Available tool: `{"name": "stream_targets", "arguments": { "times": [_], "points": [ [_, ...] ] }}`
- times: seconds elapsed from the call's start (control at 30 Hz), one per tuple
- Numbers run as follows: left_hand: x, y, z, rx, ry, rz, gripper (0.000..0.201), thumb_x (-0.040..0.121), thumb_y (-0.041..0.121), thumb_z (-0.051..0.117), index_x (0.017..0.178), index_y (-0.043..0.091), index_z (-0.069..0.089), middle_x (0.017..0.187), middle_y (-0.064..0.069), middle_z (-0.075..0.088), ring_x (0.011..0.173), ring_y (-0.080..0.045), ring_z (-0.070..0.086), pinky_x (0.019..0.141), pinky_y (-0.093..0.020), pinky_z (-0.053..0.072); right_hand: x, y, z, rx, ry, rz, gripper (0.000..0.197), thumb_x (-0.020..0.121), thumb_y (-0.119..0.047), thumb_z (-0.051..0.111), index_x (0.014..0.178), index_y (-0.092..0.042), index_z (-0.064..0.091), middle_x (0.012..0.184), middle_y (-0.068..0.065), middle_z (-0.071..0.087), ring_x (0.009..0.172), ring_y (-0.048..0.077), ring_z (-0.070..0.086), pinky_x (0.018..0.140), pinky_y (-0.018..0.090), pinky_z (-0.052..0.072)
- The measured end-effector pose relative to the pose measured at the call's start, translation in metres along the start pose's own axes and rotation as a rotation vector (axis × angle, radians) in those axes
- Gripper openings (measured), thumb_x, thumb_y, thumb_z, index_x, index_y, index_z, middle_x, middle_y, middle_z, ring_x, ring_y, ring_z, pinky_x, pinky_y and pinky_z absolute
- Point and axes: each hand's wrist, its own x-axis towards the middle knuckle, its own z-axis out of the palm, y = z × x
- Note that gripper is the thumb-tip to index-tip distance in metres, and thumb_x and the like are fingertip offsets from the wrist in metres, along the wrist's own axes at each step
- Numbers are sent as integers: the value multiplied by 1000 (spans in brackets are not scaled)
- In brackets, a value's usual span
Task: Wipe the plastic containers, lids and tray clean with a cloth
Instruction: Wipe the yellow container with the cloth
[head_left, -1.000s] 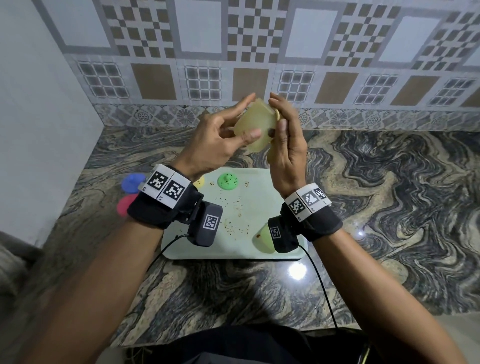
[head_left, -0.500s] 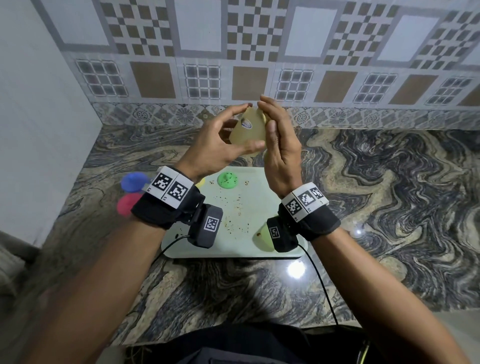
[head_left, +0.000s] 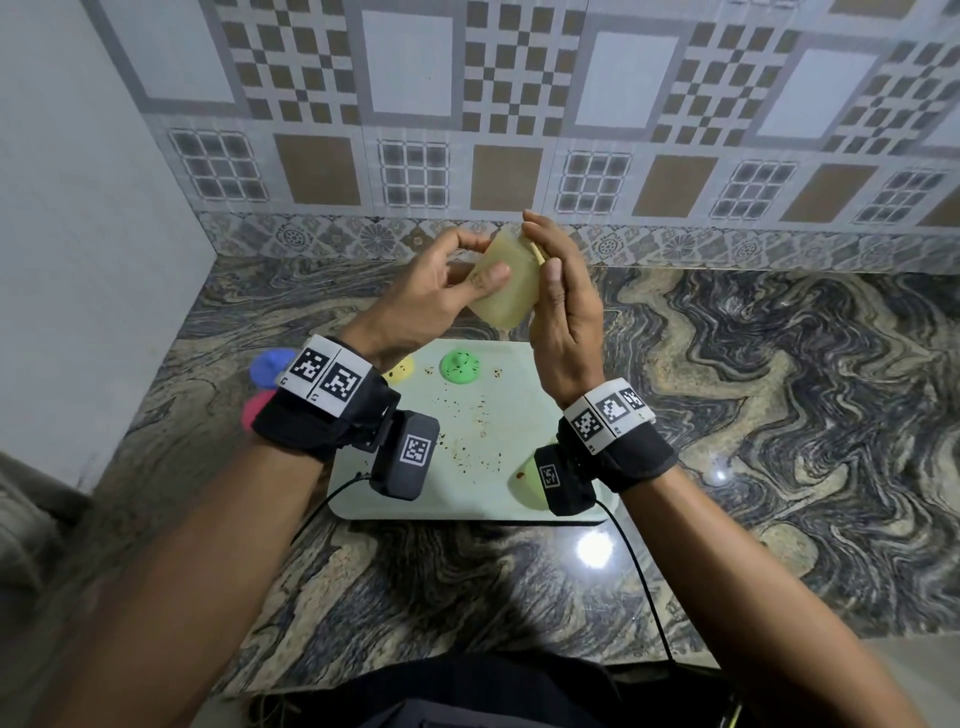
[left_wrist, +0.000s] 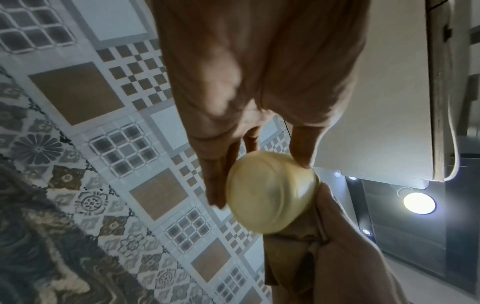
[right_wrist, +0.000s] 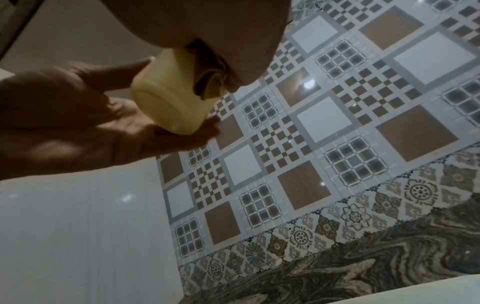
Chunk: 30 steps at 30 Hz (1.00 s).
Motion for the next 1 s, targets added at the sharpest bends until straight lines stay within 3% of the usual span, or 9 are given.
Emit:
{"name": "stream_targets", "arguments": {
  "times": [0.13,0.2,0.3,0.43,0.6,0.67,0.77,0.83,1.0],
  "points": [
    [-4,2,1,295,26,87,69,70,49,80,126,17,54,116,2,66,105,-13,65,89,-35,56,1,-8,2,14,-32,-31,38,105,-14,31,133,3,50,144,16,46,138,26,42,111,53,37],
    [-7,3,2,167,47,75,74,69,45,82,128,12,50,116,-3,67,106,-16,66,90,-38,56,2,-11,2,68,1,-19,38,105,-14,29,133,1,50,144,16,46,136,29,44,110,57,37],
    [-10,4,4,-8,6,32,61,79,33,74,127,7,48,114,-6,68,108,-19,66,92,-38,54,2,-15,-1,106,32,17,37,105,-11,28,134,-1,48,143,18,47,133,30,47,109,55,39],
    [-16,9,2,187,-14,76,67,76,42,78,132,17,51,121,1,64,109,-12,63,89,-32,55,-2,-20,2,64,23,-18,38,105,-13,29,133,2,49,143,19,47,138,25,42,113,51,36],
    [-25,10,-3,-25,-41,-14,55,81,26,71,128,7,49,119,-9,66,109,-18,65,91,-31,53,-8,-23,5,125,46,49,37,106,-15,29,135,-3,48,141,17,48,130,32,49,106,60,40],
    [-29,6,-2,25,-71,-43,51,85,32,71,128,11,53,119,-4,67,112,-17,64,95,-34,51,-11,-28,10,114,27,29,37,106,-18,30,135,-5,49,143,14,48,134,35,46,108,59,37],
    [-38,6,-2,115,-20,-16,61,74,47,78,124,17,59,115,1,69,108,-15,66,95,-39,52,-18,-33,17,87,-11,11,37,105,-11,28,134,1,48,142,19,48,134,34,45,111,55,37],
    [-46,5,-4,117,26,-9,72,67,52,80,125,16,57,115,0,69,107,-14,66,92,-35,54,-23,-33,19,101,-14,51,37,105,-7,28,135,2,48,140,19,49,131,32,49,109,53,39],
    [-65,1,-5,11,160,-50,65,67,31,87,119,6,55,105,-5,72,97,-15,69,82,-27,55,-33,-29,26,123,-88,33,37,106,-22,31,134,-6,50,141,15,50,134,30,46,109,57,38]
  ]
}}
